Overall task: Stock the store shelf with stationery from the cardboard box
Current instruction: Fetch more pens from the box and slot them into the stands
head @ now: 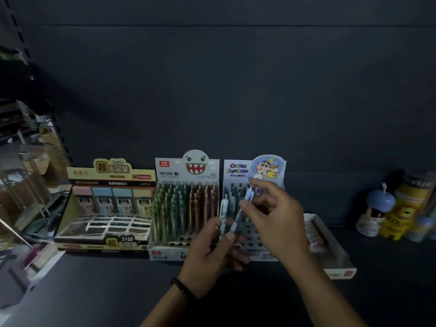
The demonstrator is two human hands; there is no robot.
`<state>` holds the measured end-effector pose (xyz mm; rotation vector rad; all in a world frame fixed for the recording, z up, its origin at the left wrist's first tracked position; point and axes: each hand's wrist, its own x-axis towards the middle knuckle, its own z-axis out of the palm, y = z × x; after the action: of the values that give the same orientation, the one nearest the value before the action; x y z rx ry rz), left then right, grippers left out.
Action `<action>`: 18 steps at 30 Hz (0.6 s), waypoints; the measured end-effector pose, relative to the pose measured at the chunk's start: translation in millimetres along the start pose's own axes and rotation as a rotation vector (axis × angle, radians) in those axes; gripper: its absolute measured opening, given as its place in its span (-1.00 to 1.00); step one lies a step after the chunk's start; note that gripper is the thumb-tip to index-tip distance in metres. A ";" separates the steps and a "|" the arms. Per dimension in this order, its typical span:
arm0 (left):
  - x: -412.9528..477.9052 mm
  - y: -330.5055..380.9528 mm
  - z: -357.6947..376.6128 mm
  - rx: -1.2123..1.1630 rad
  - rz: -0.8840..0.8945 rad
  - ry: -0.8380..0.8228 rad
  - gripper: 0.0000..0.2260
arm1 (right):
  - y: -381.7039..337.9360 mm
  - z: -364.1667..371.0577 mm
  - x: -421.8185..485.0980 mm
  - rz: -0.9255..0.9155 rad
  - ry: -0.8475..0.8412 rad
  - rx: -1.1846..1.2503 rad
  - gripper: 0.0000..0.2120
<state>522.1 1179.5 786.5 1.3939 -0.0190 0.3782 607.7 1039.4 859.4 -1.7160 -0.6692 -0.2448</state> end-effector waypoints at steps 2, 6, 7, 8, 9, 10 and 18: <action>-1.7 2.0 0.2 -0.021 -0.044 0.004 -0.82 | -1.8 -10.0 2.5 0.003 0.082 0.080 -0.61; -2.0 0.5 -4.7 0.180 0.044 0.029 -0.76 | 6.9 -34.9 11.8 0.018 0.226 0.123 -0.64; -1.8 -0.9 -5.7 0.186 0.033 0.034 -0.75 | 10.9 -39.1 13.3 0.018 0.235 0.100 -0.64; -1.6 -2.1 -6.1 0.151 0.000 0.044 -0.72 | 14.5 -42.6 14.6 0.010 0.240 0.059 -0.64; -1.5 -3.0 -6.8 0.095 -0.041 0.052 -0.69 | 17.5 -45.0 15.3 -0.005 0.246 0.006 -0.64; -2.1 -2.6 -6.8 0.036 -0.070 0.052 -0.65 | 20.9 -46.2 15.9 -0.023 0.254 -0.052 -0.63; -3.9 -3.8 -3.0 0.083 -0.026 0.005 -0.73 | 41.5 -35.9 21.6 -0.132 0.247 -0.359 -0.64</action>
<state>518.8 1181.0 781.4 1.4735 0.0190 0.3644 654.9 1007.0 845.3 -1.9410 -0.5789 -0.6931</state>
